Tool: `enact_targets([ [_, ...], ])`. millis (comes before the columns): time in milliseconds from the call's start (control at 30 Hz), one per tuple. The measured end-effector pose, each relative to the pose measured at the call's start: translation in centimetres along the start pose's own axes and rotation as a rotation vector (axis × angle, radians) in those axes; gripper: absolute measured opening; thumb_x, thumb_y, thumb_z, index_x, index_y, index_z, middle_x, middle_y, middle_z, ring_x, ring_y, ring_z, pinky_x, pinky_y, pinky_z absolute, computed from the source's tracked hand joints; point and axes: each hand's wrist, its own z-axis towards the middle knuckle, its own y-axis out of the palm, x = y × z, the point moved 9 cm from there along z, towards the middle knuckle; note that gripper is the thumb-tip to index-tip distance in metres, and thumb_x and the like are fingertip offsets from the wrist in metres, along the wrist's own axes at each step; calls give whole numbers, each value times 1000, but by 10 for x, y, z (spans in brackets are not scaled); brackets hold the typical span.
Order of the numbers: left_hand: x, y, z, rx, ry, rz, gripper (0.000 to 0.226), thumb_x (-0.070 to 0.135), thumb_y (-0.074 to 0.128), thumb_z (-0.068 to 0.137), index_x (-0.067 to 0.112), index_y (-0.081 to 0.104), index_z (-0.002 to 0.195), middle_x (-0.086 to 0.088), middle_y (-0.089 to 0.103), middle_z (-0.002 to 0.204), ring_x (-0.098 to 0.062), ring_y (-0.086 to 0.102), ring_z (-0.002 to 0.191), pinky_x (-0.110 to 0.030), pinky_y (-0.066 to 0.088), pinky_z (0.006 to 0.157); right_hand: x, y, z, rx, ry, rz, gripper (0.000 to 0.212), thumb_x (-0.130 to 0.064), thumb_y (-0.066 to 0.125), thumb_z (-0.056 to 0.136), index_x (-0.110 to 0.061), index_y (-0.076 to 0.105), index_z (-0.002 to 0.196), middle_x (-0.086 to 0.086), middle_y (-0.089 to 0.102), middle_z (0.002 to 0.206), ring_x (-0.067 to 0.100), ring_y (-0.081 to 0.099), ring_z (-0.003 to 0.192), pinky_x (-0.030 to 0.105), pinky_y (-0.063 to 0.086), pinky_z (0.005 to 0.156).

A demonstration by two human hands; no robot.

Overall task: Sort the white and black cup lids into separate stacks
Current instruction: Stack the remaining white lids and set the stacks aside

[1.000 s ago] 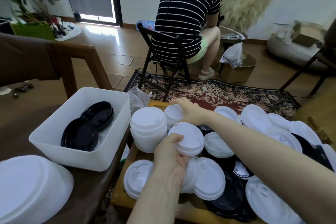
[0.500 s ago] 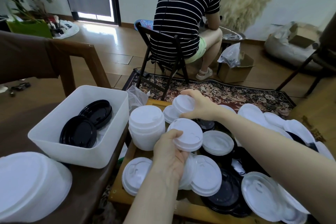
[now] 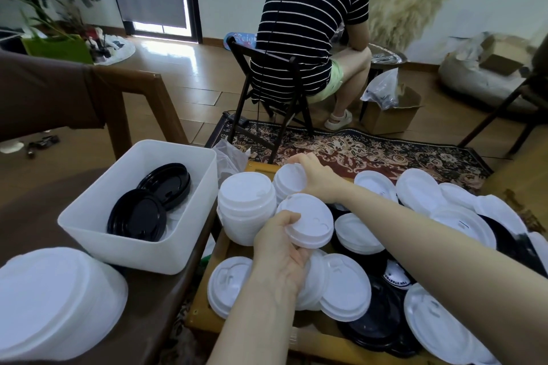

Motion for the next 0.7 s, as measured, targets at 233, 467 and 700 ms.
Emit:
enact_targets([
  [233, 0, 0, -1, 11, 3, -6, 42, -6, 50, 89, -3, 55, 130, -26, 64, 123, -40, 63, 112, -44, 56, 79, 2, -1, 1, 73, -42, 24, 82, -35, 82, 74, -24, 35, 141, 3, 33, 140, 26, 36, 129, 42, 26, 107],
  [467, 6, 12, -14, -63, 17, -27, 36, 8, 49, 95, 3, 56, 129, -20, 65, 121, -33, 64, 98, -38, 56, 61, 5, -71, -47, 366, 9, 630, 76, -20, 78, 81, -23, 33, 142, -3, 38, 135, 16, 42, 126, 30, 46, 94],
  [700, -3, 24, -26, -198, 39, 43, 28, 15, 43, 98, 7, 67, 111, -17, 73, 108, -32, 68, 98, -46, 57, 79, 0, -74, -153, 462, 13, 675, 86, -34, 77, 64, -36, 32, 138, -13, 44, 129, -1, 44, 121, 16, 40, 90],
])
